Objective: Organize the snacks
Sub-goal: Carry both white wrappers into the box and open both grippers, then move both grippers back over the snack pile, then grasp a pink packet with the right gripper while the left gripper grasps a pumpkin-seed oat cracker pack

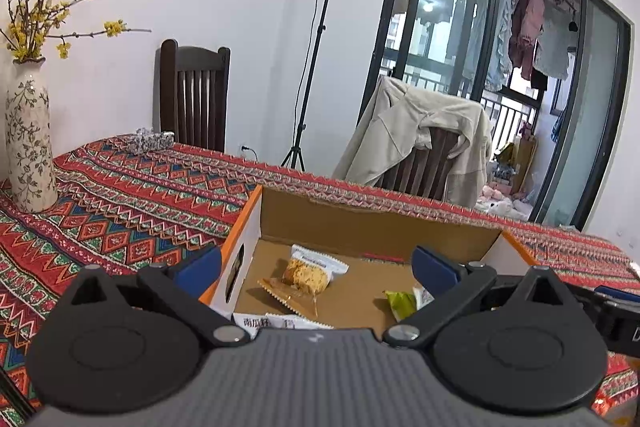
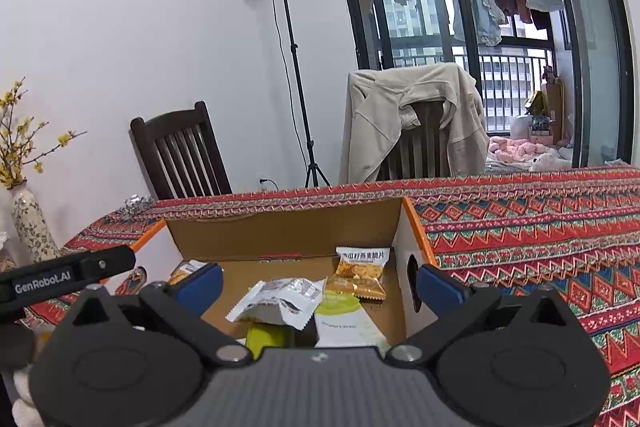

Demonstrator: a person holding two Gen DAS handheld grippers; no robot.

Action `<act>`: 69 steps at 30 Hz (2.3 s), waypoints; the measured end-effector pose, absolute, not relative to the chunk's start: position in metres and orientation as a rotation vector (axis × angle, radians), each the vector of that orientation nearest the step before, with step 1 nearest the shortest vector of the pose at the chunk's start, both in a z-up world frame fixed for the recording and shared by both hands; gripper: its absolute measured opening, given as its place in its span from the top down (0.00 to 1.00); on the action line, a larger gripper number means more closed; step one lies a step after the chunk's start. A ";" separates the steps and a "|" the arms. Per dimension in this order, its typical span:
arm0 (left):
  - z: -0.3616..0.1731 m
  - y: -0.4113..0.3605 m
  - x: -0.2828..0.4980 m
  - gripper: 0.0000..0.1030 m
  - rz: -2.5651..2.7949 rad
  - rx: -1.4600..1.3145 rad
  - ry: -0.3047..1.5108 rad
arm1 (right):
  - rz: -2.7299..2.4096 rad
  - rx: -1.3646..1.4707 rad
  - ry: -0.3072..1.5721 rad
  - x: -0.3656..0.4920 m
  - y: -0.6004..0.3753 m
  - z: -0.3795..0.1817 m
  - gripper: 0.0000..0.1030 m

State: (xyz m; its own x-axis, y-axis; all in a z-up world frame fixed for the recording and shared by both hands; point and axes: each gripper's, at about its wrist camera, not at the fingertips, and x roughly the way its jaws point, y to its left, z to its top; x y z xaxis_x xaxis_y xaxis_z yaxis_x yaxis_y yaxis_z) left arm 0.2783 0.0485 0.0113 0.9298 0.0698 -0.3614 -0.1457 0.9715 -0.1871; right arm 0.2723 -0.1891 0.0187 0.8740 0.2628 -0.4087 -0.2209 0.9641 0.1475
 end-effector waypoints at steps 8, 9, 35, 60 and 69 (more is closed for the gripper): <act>0.033 0.054 0.258 0.00 0.133 -0.246 0.352 | 0.279 0.066 0.400 0.250 -0.190 0.048 0.00; 0.034 0.056 0.254 0.00 0.130 -0.249 0.351 | 0.280 0.062 0.396 0.245 -0.190 0.050 0.00; -0.027 0.064 0.097 0.00 0.016 -0.076 0.482 | 0.403 -0.016 0.571 0.095 -0.204 0.001 0.00; -0.051 0.070 0.101 0.00 -0.010 -0.105 0.542 | 0.486 -0.177 0.735 0.102 -0.168 -0.040 0.34; -0.051 0.071 0.100 0.00 0.002 -0.108 0.540 | 0.453 -0.122 0.645 0.079 -0.185 -0.030 0.41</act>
State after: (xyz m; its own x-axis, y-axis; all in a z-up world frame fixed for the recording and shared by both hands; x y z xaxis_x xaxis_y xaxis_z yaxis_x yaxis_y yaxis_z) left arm 0.0997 0.0706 -0.0511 0.8577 -0.0265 -0.5135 -0.0301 0.9944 -0.1017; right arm 0.0794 -0.1851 -0.0297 0.7053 0.3692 -0.6052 -0.4436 0.8958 0.0295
